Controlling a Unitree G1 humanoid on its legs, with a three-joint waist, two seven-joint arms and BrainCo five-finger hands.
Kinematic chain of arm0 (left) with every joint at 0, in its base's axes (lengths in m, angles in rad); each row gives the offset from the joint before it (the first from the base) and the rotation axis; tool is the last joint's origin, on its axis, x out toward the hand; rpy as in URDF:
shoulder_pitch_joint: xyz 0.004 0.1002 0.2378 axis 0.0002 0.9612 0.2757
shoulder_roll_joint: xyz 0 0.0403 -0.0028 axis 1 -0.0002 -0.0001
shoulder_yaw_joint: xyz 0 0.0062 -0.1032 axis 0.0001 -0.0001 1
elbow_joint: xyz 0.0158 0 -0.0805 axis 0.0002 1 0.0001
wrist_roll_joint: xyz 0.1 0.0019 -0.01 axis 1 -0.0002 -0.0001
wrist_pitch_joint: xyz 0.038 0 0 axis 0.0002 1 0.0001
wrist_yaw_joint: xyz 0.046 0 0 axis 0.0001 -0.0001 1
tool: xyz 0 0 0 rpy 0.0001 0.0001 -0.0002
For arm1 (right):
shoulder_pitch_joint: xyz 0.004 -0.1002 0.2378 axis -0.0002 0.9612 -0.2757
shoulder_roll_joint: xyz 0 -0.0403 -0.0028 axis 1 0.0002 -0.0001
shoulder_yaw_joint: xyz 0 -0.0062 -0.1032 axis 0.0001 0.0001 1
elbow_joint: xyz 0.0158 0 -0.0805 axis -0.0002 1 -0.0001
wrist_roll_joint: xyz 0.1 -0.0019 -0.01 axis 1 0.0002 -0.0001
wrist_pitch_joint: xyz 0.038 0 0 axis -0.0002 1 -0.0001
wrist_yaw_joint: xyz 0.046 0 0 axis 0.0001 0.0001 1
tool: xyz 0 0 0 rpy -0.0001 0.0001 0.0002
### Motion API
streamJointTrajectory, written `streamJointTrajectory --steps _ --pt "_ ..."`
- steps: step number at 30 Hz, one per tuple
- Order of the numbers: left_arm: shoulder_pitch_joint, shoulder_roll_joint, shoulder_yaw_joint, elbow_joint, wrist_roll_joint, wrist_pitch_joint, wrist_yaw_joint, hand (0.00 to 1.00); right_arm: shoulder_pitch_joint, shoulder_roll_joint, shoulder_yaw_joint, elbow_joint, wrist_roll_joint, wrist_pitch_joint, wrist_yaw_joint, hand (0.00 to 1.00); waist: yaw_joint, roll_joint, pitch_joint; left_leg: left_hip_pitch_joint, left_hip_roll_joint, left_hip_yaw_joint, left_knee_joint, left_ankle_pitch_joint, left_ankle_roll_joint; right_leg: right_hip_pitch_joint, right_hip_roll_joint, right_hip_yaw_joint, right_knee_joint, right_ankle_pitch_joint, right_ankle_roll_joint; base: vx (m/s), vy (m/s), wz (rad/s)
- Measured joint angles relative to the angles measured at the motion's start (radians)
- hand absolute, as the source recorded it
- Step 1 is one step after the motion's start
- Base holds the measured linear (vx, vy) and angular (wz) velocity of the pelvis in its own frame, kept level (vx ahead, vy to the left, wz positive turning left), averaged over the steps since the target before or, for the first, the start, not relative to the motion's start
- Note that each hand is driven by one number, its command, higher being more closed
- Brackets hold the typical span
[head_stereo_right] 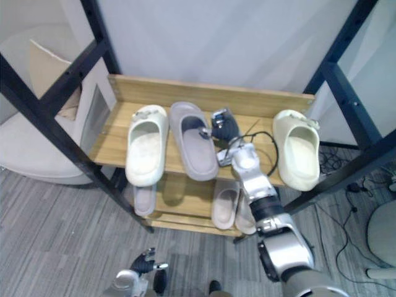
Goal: Organize the slippers on the shoe rack
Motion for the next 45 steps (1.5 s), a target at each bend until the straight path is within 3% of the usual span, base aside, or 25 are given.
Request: streamJointTrajectory --steps 13,25,31,40,45 --pt "0.002 0.000 0.001 0.001 0.022 0.003 0.002 0.00 0.256 0.014 -0.107 -0.288 0.019 -0.010 -0.017 1.00 -0.013 0.002 -0.002 0.006 -0.002 -0.001 0.000 0.000 0.000 0.003 -0.002 -0.001 0.006 -0.001 0.002 0.00 0.000 0.00" --pt "0.015 -0.001 0.001 0.004 0.041 0.005 0.005 0.00 0.392 0.017 -0.129 -0.441 0.019 -0.033 -0.020 1.00 -0.035 0.012 -0.018 0.025 -0.002 -0.018 0.010 0.000 0.000 0.032 -0.003 -0.020 0.011 -0.006 0.005 -0.02 -0.006 0.04" --pt "0.032 -0.004 0.002 0.011 0.061 0.003 0.020 0.00 0.485 0.047 -0.156 -0.546 0.032 -0.075 -0.037 1.00 -0.039 0.035 -0.045 0.026 0.000 -0.024 0.012 -0.001 -0.001 0.017 -0.007 -0.019 0.048 -0.025 0.005 -0.01 -0.005 0.00" --pt "0.030 -0.001 0.000 0.024 0.080 -0.005 0.021 0.00 0.567 0.088 -0.153 -0.658 0.049 -0.138 -0.031 1.00 -0.040 0.025 -0.054 0.042 0.000 -0.028 0.012 -0.002 -0.002 0.015 -0.008 -0.023 0.078 -0.047 0.002 0.00 -0.006 0.02" --pt "0.030 0.001 0.000 0.032 0.082 -0.006 0.022 0.00 0.633 0.084 -0.104 -0.755 0.088 -0.149 0.030 1.00 -0.042 0.021 -0.057 0.070 0.000 -0.015 0.012 -0.004 -0.004 0.020 -0.009 -0.010 0.110 -0.062 0.001 -0.01 -0.011 -0.08"
